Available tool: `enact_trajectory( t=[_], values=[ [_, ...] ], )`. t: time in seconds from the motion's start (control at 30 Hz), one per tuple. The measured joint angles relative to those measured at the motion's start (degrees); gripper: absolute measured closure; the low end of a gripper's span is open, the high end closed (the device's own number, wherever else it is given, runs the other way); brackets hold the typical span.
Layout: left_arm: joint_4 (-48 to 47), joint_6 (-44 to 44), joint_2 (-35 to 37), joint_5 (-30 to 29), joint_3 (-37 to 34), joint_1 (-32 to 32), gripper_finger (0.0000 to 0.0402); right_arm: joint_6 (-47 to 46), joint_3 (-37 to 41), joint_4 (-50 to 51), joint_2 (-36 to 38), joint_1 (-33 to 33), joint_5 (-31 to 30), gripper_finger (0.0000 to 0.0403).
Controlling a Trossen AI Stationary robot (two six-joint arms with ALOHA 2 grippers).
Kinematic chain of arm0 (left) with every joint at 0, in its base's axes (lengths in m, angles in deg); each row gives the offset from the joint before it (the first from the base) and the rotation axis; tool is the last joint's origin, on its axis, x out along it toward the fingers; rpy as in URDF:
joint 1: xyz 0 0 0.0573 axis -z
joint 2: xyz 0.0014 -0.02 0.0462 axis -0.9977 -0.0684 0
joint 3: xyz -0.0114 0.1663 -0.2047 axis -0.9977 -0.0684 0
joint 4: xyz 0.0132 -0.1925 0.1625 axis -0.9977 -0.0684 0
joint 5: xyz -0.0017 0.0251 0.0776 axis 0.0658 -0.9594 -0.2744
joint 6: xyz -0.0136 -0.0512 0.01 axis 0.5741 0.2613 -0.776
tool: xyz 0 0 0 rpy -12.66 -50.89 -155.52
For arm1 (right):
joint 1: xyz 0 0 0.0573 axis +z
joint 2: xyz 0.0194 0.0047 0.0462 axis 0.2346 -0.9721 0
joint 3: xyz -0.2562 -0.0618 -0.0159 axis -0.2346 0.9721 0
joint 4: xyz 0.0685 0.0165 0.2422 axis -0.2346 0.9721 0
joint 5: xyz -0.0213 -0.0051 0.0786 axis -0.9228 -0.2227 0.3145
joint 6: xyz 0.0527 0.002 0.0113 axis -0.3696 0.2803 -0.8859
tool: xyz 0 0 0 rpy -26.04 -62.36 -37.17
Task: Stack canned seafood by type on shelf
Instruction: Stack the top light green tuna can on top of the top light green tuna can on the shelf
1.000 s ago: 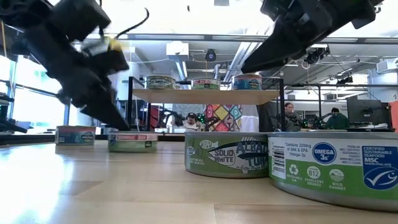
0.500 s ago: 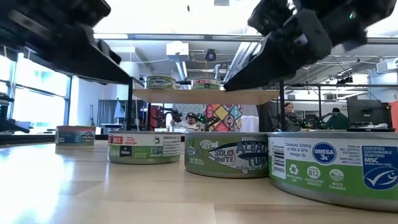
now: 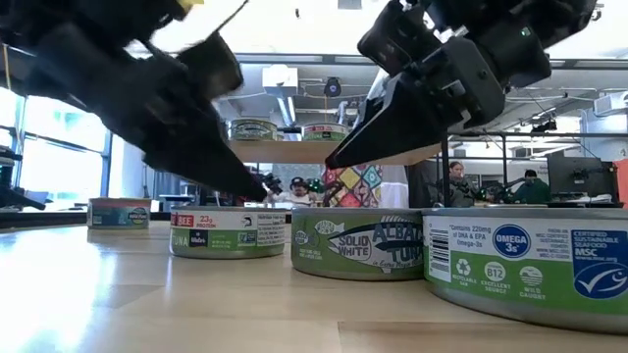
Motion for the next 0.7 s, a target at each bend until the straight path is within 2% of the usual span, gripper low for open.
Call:
enact_trajectory(
  t=[0.1, 0.2, 0.27, 0.33, 0.4, 0.53, 0.6, 0.7],
  values=[
    [-0.98, 1.13, -0.74, -1.98, 1.38, -2.75, 0.0401, 0.18, -0.79, 2.78, 0.00, -0.04, -0.09, 0.0220],
    [-1.01, 1.44, 0.66, -6.88, 1.87, -4.28, 0.0401, 0.39, -1.03, 2.40, -0.15, -0.39, -0.11, 0.0220],
    [-2.45, 1.00, 2.62, -10.12, 1.80, -4.44, 0.0401, 0.41, -1.02, 2.26, -0.15, -0.76, -0.11, 0.0220],
    [-3.08, -0.99, 4.63, -10.61, 1.85, -3.77, 0.0401, 0.41, -1.01, 2.21, -0.15, -1.06, -0.11, 0.0220],
    [-5.29, -2.93, 6.72, -8.91, 1.85, -2.50, 0.0401, 0.44, -1.01, 1.94, -0.15, -1.37, -0.12, 0.0220],
    [-9.69, -2.56, 7.92, 3.92, 1.85, -0.37, 0.0401, 1.15, -1.01, 0.90, -0.17, -1.77, -0.15, 0.0220],
    [-10.90, -1.37, 6.34, 4.72, 1.90, 0.44, 0.0401, 1.22, -1.01, 0.26, -0.17, -1.79, -0.15, 0.0220],
    [-11.58, 0.21, 2.84, 1.98, 1.79, -0.01, 0.0401, 1.68, -1.01, -0.16, -0.17, -1.79, -0.15, 0.0220]
  ],
)
